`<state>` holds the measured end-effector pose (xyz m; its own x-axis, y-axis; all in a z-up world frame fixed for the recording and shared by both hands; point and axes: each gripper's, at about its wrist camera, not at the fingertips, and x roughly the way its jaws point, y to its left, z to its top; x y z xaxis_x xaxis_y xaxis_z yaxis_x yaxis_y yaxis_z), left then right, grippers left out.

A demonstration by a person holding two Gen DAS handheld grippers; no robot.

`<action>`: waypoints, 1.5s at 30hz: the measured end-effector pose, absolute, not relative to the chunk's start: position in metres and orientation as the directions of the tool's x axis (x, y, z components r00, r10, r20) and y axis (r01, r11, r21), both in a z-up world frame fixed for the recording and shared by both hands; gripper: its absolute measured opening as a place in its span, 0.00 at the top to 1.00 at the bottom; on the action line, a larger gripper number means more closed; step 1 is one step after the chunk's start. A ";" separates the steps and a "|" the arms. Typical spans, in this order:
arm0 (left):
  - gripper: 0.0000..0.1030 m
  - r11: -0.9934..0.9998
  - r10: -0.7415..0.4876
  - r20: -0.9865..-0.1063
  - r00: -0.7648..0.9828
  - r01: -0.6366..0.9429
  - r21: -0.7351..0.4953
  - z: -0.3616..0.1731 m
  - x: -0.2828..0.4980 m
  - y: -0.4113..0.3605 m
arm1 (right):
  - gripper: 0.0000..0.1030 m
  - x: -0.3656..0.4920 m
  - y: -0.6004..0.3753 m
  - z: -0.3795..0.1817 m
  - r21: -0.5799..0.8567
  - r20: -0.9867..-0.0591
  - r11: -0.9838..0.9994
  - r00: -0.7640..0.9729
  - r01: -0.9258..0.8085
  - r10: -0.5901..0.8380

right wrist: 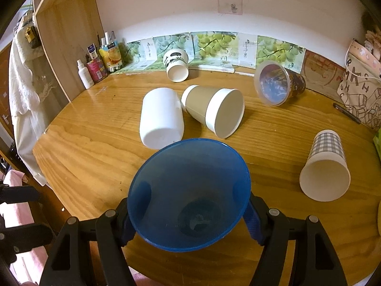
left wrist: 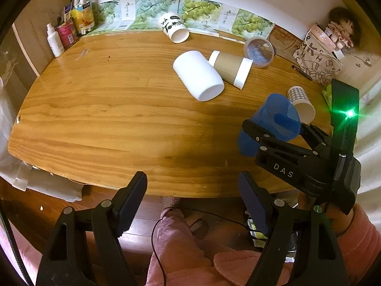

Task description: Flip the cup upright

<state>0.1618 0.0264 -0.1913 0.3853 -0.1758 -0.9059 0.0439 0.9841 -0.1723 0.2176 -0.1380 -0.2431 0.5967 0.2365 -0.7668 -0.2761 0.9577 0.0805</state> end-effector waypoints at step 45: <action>0.18 0.990 -0.126 -0.770 0.626 0.031 -0.137 -0.090 0.108 0.016 | 0.20 0.076 -0.200 -0.132 0.101 -0.792 0.988 0.592 -0.115 0.150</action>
<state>0.1081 0.0161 -0.0902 0.6255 -0.1258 -0.7700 0.0311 0.9901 -0.1366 0.0758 -0.2003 -0.1322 0.5922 0.1498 -0.7918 -0.1151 0.9882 0.1009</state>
